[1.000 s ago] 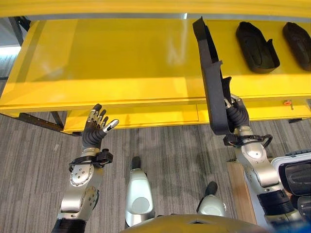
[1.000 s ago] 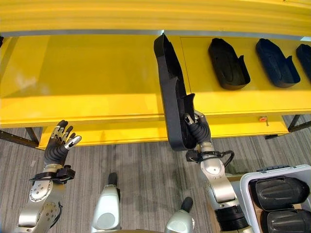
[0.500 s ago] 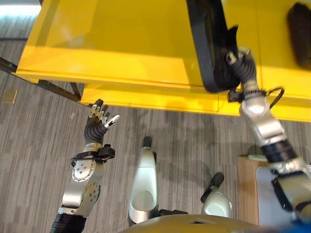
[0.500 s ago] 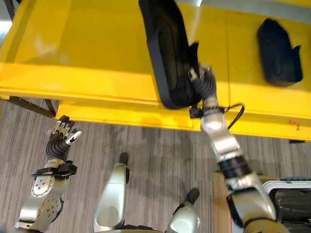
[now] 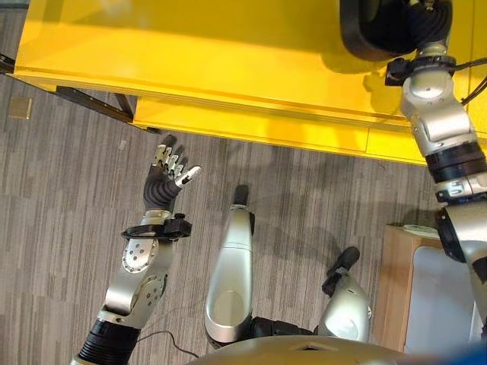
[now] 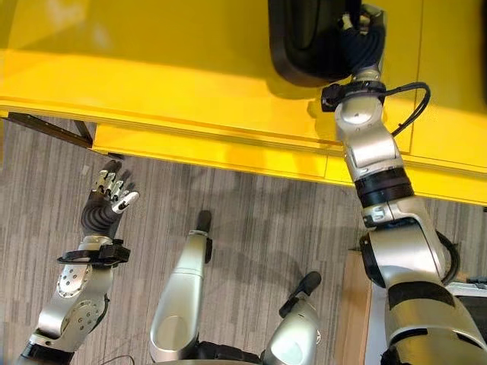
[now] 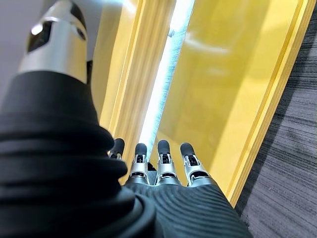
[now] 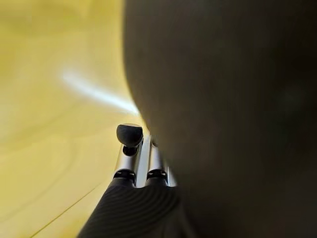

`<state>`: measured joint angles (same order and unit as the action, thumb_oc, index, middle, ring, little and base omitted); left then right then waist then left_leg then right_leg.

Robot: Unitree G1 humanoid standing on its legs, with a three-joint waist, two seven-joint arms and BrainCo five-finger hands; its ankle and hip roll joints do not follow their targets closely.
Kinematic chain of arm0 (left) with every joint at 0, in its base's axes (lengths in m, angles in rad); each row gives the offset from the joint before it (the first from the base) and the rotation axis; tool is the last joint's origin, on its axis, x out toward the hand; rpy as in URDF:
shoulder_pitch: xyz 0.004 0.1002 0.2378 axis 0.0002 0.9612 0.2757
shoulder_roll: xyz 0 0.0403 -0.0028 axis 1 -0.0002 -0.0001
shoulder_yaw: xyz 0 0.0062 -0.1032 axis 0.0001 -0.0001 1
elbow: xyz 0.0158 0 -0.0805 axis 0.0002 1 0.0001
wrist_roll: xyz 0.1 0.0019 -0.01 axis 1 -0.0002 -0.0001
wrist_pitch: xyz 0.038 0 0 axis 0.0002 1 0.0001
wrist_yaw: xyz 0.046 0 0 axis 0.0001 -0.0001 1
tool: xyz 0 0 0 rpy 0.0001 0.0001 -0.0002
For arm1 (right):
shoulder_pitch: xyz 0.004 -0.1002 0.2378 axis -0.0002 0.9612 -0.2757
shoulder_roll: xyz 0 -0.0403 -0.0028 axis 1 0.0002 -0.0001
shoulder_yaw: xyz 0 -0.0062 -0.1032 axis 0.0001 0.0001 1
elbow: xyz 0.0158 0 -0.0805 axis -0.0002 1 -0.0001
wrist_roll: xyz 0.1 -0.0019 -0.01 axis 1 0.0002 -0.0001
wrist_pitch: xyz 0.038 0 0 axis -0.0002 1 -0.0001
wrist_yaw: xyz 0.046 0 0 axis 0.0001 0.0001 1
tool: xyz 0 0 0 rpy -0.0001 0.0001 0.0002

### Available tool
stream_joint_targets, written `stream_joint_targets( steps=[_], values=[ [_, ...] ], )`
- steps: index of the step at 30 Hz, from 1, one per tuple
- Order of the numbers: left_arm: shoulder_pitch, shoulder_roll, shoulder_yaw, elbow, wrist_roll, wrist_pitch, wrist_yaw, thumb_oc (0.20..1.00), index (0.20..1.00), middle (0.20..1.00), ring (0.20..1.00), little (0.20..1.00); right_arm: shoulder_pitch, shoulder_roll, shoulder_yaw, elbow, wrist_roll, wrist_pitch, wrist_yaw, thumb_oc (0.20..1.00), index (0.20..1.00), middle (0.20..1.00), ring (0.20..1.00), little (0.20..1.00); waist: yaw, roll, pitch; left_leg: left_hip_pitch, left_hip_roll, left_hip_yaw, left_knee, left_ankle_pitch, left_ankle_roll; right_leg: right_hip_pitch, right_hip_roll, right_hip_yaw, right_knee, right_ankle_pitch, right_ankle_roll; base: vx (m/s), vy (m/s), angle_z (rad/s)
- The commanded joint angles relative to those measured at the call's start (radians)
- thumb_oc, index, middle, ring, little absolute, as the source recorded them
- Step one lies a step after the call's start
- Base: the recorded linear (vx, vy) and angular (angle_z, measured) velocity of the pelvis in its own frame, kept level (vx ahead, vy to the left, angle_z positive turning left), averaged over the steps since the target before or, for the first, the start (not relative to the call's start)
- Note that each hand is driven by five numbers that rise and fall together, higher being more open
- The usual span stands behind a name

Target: Move parts from the plastic box to the shelf.

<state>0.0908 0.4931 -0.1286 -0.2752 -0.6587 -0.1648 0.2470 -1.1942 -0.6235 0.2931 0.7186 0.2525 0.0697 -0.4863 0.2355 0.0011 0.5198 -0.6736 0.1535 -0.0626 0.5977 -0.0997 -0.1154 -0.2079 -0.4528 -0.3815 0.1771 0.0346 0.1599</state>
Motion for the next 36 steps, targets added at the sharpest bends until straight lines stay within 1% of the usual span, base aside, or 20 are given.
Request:
stream_joint_targets(
  steps=[1, 2, 4, 7, 9, 14, 20, 30, 36],
  values=[
    [-0.016, 0.029, -0.034, -0.094, -0.023, -0.076, 0.011, 1.000, 1.000, 1.000, 1.000, 1.000, -0.134, -0.112, 0.036, 0.009, 0.004, -0.049, -0.048, 0.200, 0.200, 0.200, 0.200, 0.200, 0.008, 0.025, -0.036, 0.033, 0.023, 0.012, -0.138, 0.065, 0.000, -0.036, -0.030, 0.060, 0.237, -0.149, 0.019, 0.03, -0.005, 0.01],
    [-0.030, 0.029, -0.039, -0.095, -0.020, -0.083, 0.013, 1.000, 1.000, 1.000, 1.000, 1.000, -0.157, -0.130, 0.045, 0.053, 0.013, -0.054, -0.048, 0.200, 0.200, 0.200, 0.200, 0.200, 0.004, 0.027, -0.035, 0.020, 0.020, 0.011, -0.134, 0.065, -0.001, -0.043, -0.028, 0.061, 0.240, -0.153, 0.018, 0.00, 0.000, 0.00],
    [-0.036, 0.026, -0.044, -0.096, -0.023, -0.088, 0.013, 1.000, 1.000, 1.000, 1.000, 1.000, -0.168, -0.132, 0.046, 0.076, 0.024, -0.058, -0.054, 0.200, 0.200, 0.200, 0.200, 0.200, 0.001, 0.029, -0.037, 0.014, 0.018, 0.010, -0.133, 0.063, -0.002, -0.049, -0.027, 0.062, 0.243, -0.156, 0.018, 0.02, 0.000, 0.00],
    [-0.062, 0.028, -0.055, -0.095, -0.019, -0.097, 0.024, 1.000, 1.000, 1.000, 1.000, 1.000, -0.201, -0.137, 0.081, 0.164, 0.024, -0.058, -0.047, 0.200, 0.200, 0.200, 0.200, 0.200, 0.000, 0.027, -0.035, 0.006, 0.022, 0.011, -0.121, 0.054, 0.002, -0.074, -0.018, 0.073, 0.250, -0.155, 0.018, 0.04, 0.026, -0.05],
    [-0.074, 0.029, -0.055, -0.092, -0.017, -0.098, 0.025, 1.000, 1.000, 1.000, 1.000, 1.000, -0.216, -0.146, 0.113, 0.179, 0.006, -0.056, -0.033, 0.200, 0.200, 0.200, 0.200, 0.200, -0.004, 0.027, -0.031, 0.005, 0.024, 0.015, -0.116, 0.049, 0.003, -0.077, -0.018, 0.072, 0.252, -0.156, 0.019, 0.03, -0.009, -0.06],
    [-0.094, 0.025, -0.063, -0.089, -0.018, -0.110, 0.033, 1.000, 1.000, 1.000, 1.000, 1.000, -0.238, -0.150, 0.144, 0.231, -0.008, -0.051, -0.029, 0.200, 0.200, 0.200, 0.200, 0.200, -0.014, 0.027, -0.026, -0.002, 0.022, 0.017, -0.111, 0.047, 0.004, -0.088, -0.015, 0.083, 0.258, -0.160, 0.018, 0.00, 0.000, 0.00],
    [-0.111, 0.021, -0.070, -0.084, -0.018, -0.117, 0.044, 1.000, 1.000, 1.000, 1.000, 1.000, -0.252, -0.145, 0.160, 0.288, -0.007, -0.050, -0.026, 0.200, 0.200, 0.200, 0.200, 0.200, -0.025, 0.028, -0.020, -0.003, 0.026, 0.019, -0.103, 0.043, 0.005, -0.100, -0.009, 0.090, 0.265, -0.163, 0.018, 0.00, 0.000, 0.00],
    [-0.113, 0.029, -0.074, -0.079, -0.025, -0.130, 0.046, 1.000, 1.000, 1.000, 1.000, 1.000, -0.330, -0.138, 0.224, 0.392, -0.010, -0.056, -0.018, 0.200, 0.200, 0.200, 0.200, 0.200, -0.020, 0.031, -0.016, -0.004, 0.029, 0.022, -0.108, 0.047, 0.007, -0.105, -0.004, 0.086, 0.259, -0.153, 0.023, 0.00, -0.006, -0.04],
    [-0.109, 0.036, -0.068, -0.076, -0.023, -0.132, 0.049, 1.000, 1.000, 1.000, 1.000, 1.000, -0.358, -0.144, 0.233, 0.432, 0.006, -0.060, -0.018, 0.200, 0.200, 0.200, 0.200, 0.200, -0.014, 0.035, -0.020, -0.003, 0.023, 0.020, -0.117, 0.050, 0.007, -0.100, -0.006, 0.080, 0.248, -0.151, 0.024, 0.00, 0.000, 0.00]
  ],
)
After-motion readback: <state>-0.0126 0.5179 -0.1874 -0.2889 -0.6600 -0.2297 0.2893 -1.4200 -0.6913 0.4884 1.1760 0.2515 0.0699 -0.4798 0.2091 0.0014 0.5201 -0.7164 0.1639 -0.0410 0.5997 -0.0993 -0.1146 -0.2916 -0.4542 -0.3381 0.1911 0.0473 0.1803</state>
